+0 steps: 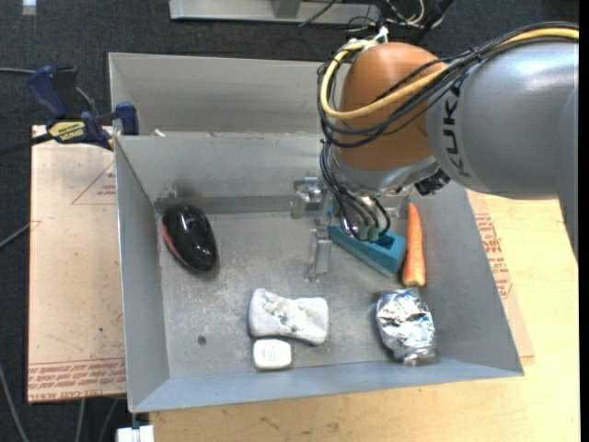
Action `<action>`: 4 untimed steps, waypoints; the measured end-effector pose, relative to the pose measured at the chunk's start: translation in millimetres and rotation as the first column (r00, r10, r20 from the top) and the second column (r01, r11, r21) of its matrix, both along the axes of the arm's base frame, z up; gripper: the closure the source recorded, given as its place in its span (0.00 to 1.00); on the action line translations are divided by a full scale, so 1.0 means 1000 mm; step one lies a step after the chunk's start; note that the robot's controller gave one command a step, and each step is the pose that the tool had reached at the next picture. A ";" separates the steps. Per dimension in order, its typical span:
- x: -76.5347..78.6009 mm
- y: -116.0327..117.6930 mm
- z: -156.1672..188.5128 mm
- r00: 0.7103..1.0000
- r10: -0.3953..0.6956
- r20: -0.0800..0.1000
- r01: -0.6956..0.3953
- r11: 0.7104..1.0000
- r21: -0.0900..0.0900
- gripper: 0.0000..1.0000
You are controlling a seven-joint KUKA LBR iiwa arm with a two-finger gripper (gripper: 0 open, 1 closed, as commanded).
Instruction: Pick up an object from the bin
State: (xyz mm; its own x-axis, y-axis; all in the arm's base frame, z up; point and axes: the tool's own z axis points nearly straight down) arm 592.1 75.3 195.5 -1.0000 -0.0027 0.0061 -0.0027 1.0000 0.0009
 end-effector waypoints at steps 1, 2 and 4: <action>0.001 0.000 0.005 1.000 -0.002 0.007 0.002 1.000 0.000 0.00; -0.042 0.003 -0.064 0.998 0.069 0.007 -0.069 0.998 0.001 0.00; -0.071 -0.013 -0.072 0.997 0.082 0.007 -0.082 0.997 0.002 0.00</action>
Offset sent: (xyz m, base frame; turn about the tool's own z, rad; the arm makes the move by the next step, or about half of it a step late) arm -0.0807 0.0058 -0.1255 -0.1350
